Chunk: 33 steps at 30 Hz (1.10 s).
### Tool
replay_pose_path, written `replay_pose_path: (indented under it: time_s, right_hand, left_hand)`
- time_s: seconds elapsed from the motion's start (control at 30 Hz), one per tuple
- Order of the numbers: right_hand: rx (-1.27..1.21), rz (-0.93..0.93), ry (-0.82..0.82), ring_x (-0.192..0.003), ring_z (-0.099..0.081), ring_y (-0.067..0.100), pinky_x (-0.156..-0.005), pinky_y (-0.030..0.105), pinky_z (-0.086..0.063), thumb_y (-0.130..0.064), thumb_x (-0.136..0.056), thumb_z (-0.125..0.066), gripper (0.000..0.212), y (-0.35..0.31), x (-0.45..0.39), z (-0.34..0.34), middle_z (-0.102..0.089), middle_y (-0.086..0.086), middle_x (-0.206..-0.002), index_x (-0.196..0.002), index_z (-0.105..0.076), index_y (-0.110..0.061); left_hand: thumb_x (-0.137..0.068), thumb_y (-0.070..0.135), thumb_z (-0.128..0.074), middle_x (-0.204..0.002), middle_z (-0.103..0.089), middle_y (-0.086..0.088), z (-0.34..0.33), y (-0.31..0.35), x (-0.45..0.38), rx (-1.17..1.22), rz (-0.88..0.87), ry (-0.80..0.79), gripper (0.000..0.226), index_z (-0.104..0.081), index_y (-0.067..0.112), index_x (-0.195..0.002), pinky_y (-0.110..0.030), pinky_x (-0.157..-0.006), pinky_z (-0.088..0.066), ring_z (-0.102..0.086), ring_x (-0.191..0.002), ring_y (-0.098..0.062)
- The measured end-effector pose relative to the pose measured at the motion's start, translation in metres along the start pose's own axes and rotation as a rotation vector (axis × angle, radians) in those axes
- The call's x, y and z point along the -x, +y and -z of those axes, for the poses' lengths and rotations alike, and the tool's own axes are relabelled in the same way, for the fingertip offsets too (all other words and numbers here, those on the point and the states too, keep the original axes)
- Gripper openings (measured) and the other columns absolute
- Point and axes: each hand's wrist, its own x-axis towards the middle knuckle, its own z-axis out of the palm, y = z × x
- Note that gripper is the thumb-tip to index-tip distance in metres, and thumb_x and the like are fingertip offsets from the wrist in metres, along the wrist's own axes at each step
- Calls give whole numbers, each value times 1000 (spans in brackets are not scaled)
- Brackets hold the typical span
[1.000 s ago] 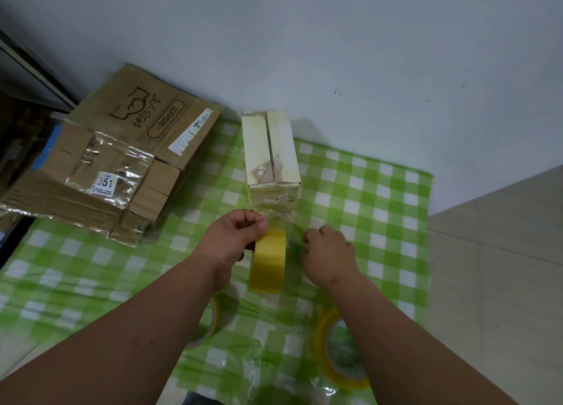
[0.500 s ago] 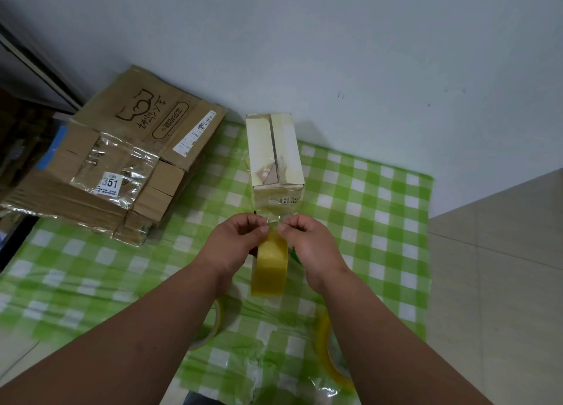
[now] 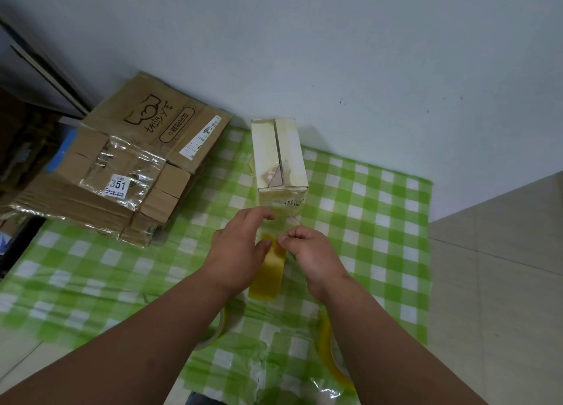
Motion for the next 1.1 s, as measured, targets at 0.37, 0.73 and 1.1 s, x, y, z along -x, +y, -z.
replay_pose_path:
  time_s: [0.37,0.73,1.1]
  right_hand:
    - [32,25,0,-81,-61,18,-73,30,-47,-17,-89,-68,17,1,2,-4,-66,5,-80,-72,-64,-15]
    - [196,257,92,-89,-65,8,-77,25,-53,-20,-76,-81,63,3,4,-1,-64,-8,-96,-116,-36,-40]
    - [442,240,-26,-65,-45,9,-64,30,-38,-26,-92,-65,31,9,-5,0,-48,-7,-69,-66,-49,-24]
  left_hand:
    - [-86,15,-74,-113,-66,0,4,-13,1,-98,-146,34,11,-77,14,-97,-22,-81,-43,-62,-103,-17]
    - [-91,15,-64,-95,-60,1,6,-5,-15,-133,8,-62,4,-63,17,-87,-28,-76,-40,-56,-91,-18]
    - [-90,16,-68,-84,-65,-3,12,-1,-22,110,284,-250,9,-66,13,-82,-28,-59,-56,-63,-75,-18]
